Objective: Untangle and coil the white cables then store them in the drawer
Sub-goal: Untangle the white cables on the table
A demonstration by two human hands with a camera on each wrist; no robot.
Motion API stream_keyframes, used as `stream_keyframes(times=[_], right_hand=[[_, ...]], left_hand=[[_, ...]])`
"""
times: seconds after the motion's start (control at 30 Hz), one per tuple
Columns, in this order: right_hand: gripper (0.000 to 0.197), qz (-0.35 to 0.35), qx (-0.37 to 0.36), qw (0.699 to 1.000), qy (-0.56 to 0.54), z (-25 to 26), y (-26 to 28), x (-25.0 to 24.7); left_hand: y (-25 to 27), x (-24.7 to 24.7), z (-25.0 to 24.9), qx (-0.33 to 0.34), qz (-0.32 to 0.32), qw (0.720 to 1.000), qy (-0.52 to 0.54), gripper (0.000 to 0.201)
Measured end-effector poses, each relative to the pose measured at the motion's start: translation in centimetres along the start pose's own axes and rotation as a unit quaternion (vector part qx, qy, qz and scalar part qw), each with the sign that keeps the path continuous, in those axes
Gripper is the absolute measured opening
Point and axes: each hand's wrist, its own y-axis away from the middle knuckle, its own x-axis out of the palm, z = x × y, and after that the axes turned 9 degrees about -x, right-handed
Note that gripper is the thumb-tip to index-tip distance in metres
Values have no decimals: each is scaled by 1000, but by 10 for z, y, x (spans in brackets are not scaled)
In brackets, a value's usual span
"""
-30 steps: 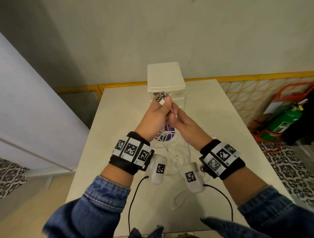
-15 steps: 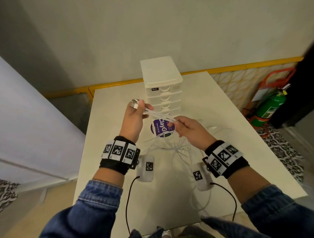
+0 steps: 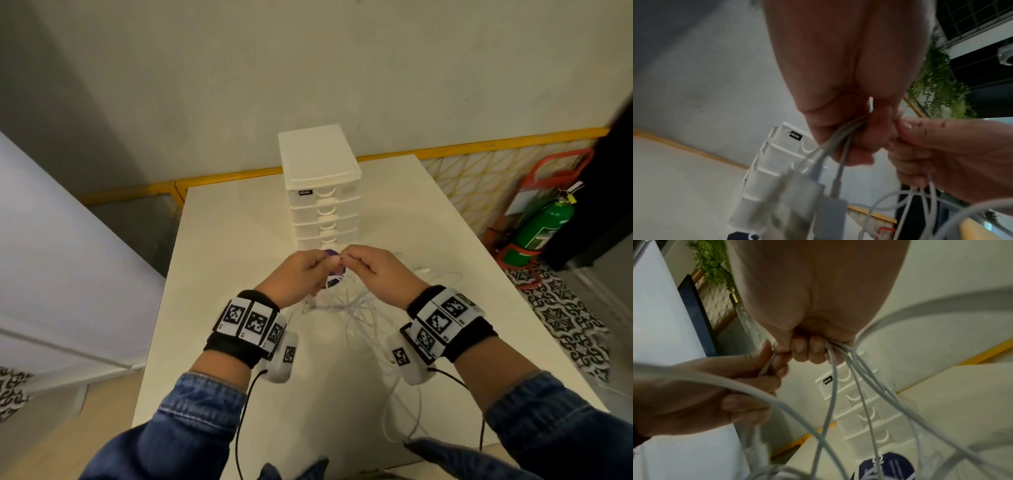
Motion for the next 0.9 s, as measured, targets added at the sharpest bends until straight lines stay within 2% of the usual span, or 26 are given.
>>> stream_keyframes(times=[0.07, 0.17, 0.23, 0.4, 0.57, 0.67, 0.8, 0.87, 0.9], right_hand=[[18, 9, -28, 999, 19, -1, -3, -6], [10, -17, -46, 999, 14, -5, -7, -14], [15, -19, -45, 999, 20, -5, -8, -18], [52, 34, -6, 999, 32, -19, -1, -11], [33, 61, -8, 995, 77, -48, 11, 6], [23, 68, 32, 996, 57, -69, 19, 4], [16, 81, 129, 986, 74, -96, 35, -12], [21, 78, 166, 980, 75, -101, 37, -21], [27, 84, 178, 977, 78, -101, 36, -24]], left_hand=[[-3, 0, 0, -44, 19, 998, 50, 38], [-7, 3, -2, -61, 46, 992, 101, 44], [-8, 4, -5, -45, 42, 989, 136, 43], [-9, -6, -28, 19, -46, 979, 200, 43], [-13, -15, -45, 94, -78, 950, 287, 44], [-12, -26, -46, 102, -103, 923, 357, 44], [-13, -48, -46, 107, -158, 889, 417, 43], [-14, -54, -46, 106, -172, 891, 406, 43], [-15, -53, -47, 102, -175, 903, 379, 43]])
